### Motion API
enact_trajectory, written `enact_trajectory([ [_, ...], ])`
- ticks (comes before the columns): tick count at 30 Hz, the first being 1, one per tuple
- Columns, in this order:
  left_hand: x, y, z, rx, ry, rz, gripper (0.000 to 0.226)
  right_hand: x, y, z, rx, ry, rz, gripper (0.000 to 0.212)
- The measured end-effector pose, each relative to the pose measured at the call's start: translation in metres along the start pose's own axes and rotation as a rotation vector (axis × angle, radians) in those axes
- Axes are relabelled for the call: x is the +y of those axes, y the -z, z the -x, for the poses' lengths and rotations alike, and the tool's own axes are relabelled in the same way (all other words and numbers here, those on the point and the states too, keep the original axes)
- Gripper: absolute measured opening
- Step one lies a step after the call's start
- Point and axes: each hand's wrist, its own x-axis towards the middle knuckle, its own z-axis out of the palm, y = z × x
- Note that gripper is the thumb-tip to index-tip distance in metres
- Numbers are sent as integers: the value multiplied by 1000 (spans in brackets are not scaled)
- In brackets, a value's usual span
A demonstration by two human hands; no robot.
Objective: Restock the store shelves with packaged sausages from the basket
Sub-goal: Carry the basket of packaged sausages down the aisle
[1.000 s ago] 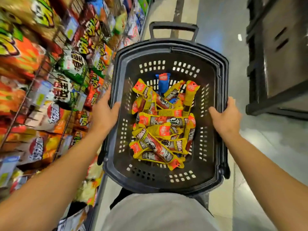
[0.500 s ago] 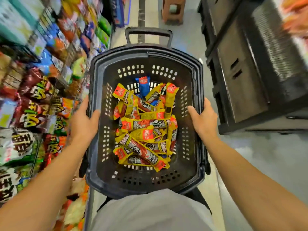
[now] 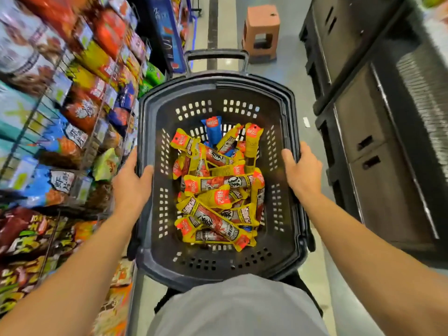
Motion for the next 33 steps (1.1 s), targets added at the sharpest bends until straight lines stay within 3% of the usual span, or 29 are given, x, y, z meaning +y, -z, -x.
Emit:
enact_trajectory([
  [9,53,-41,-169,42,98,83,60,-87,-42,-187,-52,97,77,51],
  [18,111,-58,-391,19,65,54,61,-212,-87,-358,59,93,129,55],
  [21,140,-63,-453,7,29,39,59,-233,-96,-407,63,33,93,46],
  [24,166,-78,-512,-22,15,32,57,-246,-108,-460,55,-9,82,25],
  [33,267,-155,-693,-63,-77,72,58,-278,-127,-662,86,-56,82,47],
])
